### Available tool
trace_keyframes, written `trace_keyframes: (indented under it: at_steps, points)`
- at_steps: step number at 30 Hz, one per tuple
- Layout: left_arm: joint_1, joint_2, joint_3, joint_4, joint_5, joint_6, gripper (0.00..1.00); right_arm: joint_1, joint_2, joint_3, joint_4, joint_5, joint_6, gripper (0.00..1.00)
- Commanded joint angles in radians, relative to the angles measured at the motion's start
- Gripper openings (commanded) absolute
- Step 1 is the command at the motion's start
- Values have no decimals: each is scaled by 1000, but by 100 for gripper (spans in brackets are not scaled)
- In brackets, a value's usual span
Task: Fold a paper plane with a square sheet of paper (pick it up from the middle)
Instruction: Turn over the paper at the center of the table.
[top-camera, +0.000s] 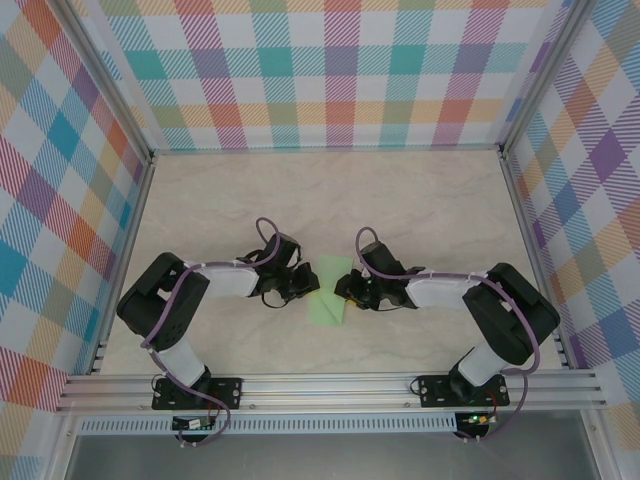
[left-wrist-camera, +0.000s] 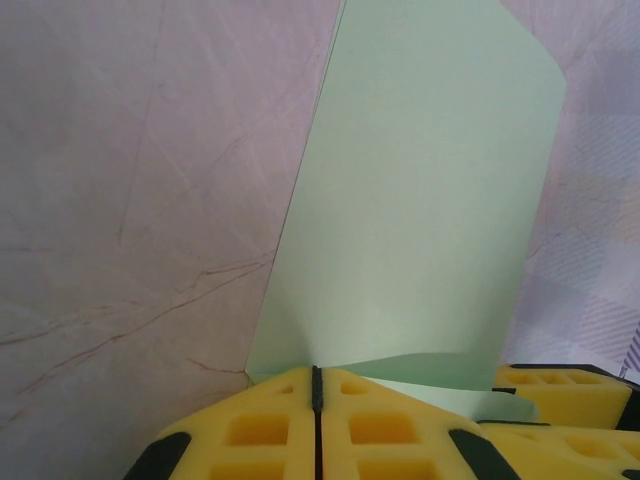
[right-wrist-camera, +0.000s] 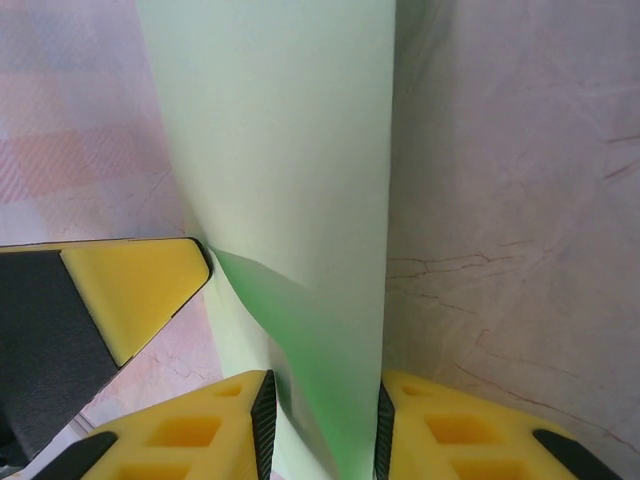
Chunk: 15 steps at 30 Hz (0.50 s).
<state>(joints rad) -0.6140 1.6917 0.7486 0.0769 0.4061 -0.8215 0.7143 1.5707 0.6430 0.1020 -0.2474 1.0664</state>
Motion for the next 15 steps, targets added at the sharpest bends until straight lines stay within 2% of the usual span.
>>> trace_keyframes:
  at_steps: [1,9,12,15]
  points:
    - [-6,-40,-12,-14,-11,-9,7,2,16,0,60,-20,7,32]
    - [-6,-79,-15,-25,-39,-25,9,2,62,49,78,-77,-55,28]
    - [-6,-149,-38,-50,-106,-43,9,2,47,53,89,-84,-77,23]
    - [-4,-249,-59,-123,-204,-49,11,2,0,82,7,-73,-123,16]
